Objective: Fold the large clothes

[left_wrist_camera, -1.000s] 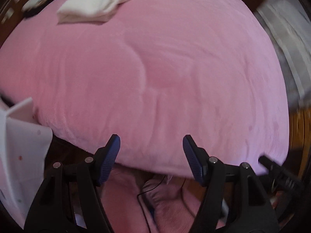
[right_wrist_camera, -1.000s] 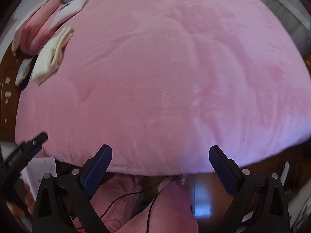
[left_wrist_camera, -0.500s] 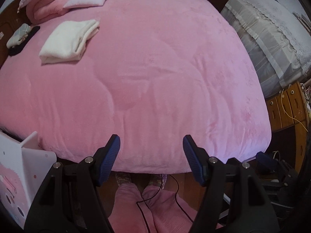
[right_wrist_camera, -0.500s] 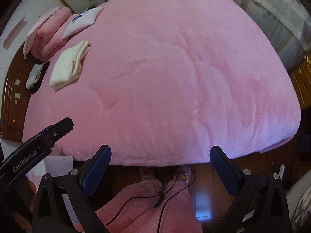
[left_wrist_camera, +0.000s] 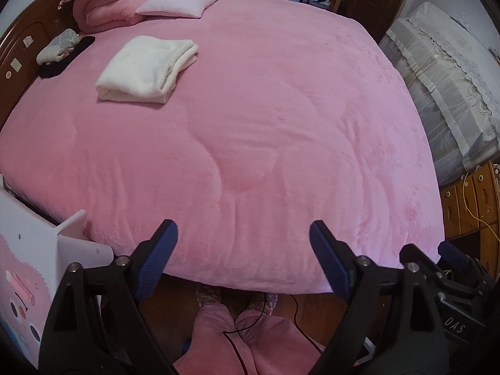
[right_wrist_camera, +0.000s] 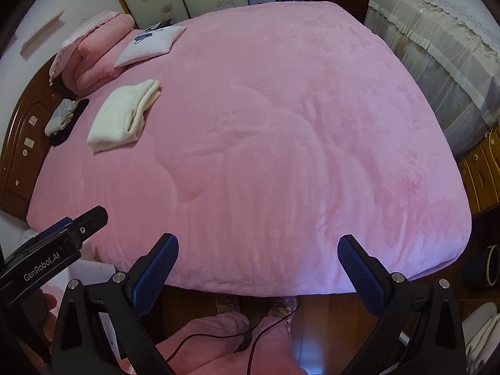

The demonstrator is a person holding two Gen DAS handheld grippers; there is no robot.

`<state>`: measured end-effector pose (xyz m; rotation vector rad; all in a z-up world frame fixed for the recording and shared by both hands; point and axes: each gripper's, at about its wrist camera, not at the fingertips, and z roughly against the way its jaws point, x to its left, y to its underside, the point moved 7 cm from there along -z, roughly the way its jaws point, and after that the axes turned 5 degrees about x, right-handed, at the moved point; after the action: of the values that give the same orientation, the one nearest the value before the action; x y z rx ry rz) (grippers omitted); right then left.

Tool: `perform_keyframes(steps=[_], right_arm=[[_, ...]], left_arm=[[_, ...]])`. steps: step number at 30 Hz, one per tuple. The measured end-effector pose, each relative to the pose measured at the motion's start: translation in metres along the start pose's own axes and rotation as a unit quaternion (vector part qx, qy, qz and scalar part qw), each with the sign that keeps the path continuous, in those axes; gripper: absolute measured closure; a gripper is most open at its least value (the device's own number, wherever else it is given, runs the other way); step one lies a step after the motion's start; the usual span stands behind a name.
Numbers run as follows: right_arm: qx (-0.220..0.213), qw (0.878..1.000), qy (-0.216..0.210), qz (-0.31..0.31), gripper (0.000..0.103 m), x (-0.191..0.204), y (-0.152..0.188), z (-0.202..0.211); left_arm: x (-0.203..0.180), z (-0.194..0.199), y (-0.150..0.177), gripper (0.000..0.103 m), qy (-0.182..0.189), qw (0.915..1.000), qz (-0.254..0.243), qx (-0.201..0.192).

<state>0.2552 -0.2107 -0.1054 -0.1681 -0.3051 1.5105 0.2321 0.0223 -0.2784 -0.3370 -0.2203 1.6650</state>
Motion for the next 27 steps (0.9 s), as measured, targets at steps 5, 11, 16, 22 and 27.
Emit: perform_keyframes(steps=[5, 11, 16, 22, 27], right_arm=[[-0.013, 1.0, 0.013, 0.001, 0.0, 0.008, -0.011, 0.007], [-0.02, 0.999, 0.025, 0.016, 0.0, 0.027, -0.015, 0.008], [-0.029, 0.999, 0.03, 0.018, 0.0, 0.031, -0.017, 0.015], [-0.033, 0.999, 0.038, 0.013, 0.0, 0.032, -0.021, 0.02], [-0.035, 0.999, 0.04, 0.007, 0.0, 0.029, -0.027, 0.024]], left_arm=[[-0.002, -0.004, 0.0, 0.001, -0.019, 0.9996, -0.023, 0.001], [-0.009, 0.0, -0.002, 0.001, -0.023, 0.9987, -0.043, -0.016], [-0.01, 0.008, -0.007, 0.001, -0.021, 0.998, -0.051, -0.032], [-0.013, 0.013, -0.01, 0.001, -0.024, 0.997, -0.059, -0.043], [-0.013, 0.015, -0.012, 0.001, -0.018, 0.9969, -0.06, -0.046]])
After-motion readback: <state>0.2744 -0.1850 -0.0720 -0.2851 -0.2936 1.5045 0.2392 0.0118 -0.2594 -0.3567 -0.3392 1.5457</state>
